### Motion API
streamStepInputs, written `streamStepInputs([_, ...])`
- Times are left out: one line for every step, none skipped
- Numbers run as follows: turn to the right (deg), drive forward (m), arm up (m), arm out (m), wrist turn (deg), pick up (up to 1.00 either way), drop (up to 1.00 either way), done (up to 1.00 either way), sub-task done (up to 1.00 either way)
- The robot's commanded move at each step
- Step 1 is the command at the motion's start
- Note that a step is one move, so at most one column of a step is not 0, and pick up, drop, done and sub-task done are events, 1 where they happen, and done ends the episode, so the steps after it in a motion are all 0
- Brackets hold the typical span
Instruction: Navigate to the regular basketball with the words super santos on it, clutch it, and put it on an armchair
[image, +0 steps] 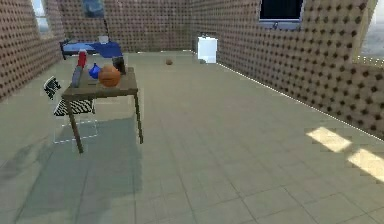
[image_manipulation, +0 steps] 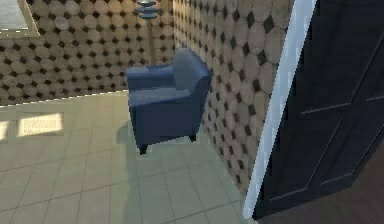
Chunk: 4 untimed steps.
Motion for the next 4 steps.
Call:
streamStepInputs([0.0, 1.00, 0.00, 0.00, 0.0, 0.00, 0.00, 0.00, 0.00])
streamStepInputs([0.0, 1.00, 0.00, 0.00, 0.0, 0.00, 0.00, 0.00, 0.00])
streamStepInputs([-18.0, 0.00, 0.00, 0.00, 0.0, 0.00, 0.00, 0.00, 0.00])
streamStepInputs([0.0, 0.15, 0.00, 0.00, 0.0, 0.00, 0.00, 0.00, 0.00])
